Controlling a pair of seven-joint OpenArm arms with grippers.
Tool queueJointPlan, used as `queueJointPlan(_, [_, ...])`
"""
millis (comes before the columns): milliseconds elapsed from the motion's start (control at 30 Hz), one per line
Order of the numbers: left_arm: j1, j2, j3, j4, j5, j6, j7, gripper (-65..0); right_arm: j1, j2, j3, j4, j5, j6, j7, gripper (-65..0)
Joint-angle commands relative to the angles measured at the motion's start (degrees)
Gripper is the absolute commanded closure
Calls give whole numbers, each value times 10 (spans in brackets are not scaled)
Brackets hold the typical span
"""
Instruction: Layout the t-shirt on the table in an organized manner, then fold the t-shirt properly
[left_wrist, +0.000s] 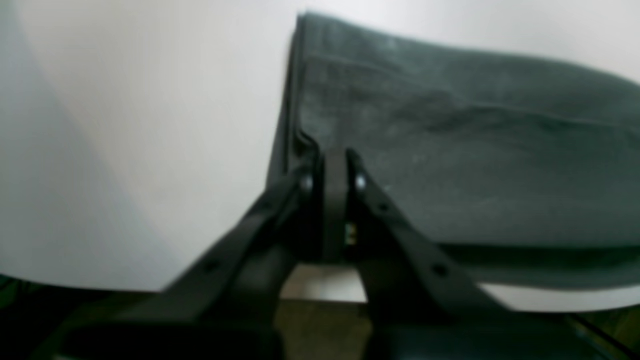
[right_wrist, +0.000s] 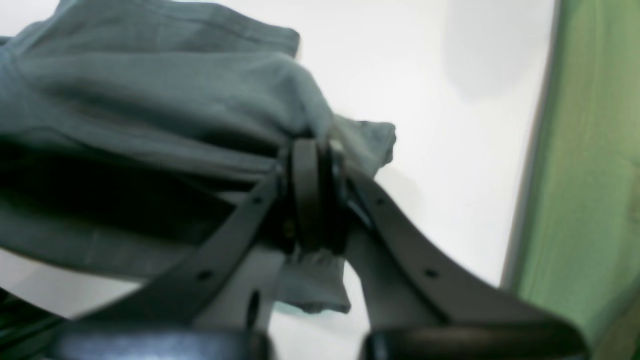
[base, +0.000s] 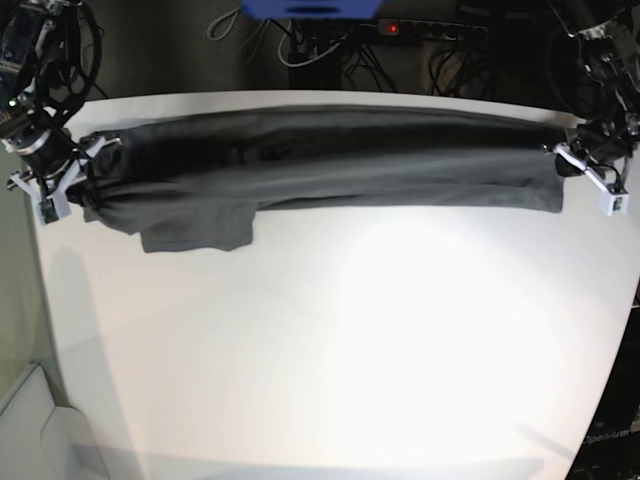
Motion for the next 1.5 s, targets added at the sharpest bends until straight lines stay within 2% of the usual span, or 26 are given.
queueJointPlan(0, [-13, -13, -3, 5, -5, -1, -15, -4, -5, 9, 3, 9, 3, -2, 11, 0])
queueJointPlan(500, [-17, -13, -1, -3, -4, 1, -27, -10, -52, 9, 2, -21, 3, -2, 11, -6])
queueJointPlan(600, [-15, -13, -1, -3, -4, 1, -25, -12, -52, 12, -13, -51, 3, -2, 11, -64])
queueJointPlan(667, [-15, -12, -1, -3, 6, 1, -22, -42, -53, 12, -14, -58, 3, -2, 11, -123])
queueJointPlan(833, [-16, -6, -1, -3, 56, -2, -22, -234, -67, 11, -7, -39, 3, -2, 11, -252])
queueJointPlan(900, [-14, -5, -1, -3, 58, -2, -25, -270, -69, 11, -7, -19, 3, -2, 11, -284])
queueJointPlan(1100, [-17, 5, -2, -3, 57, -2, -22, -275, -81, 10, 32, 10, 3, -2, 11, -346])
queueJointPlan(1367, [-19, 5, -1, -1, 56, -2, -21, -276, -77, 11, 85, 9, 3, -2, 11, -352])
queueJointPlan(1467, [-19, 5, -1, -1, 56, -2, -21, -276, -41, 10, 85, 23, 4, -2, 2, -352])
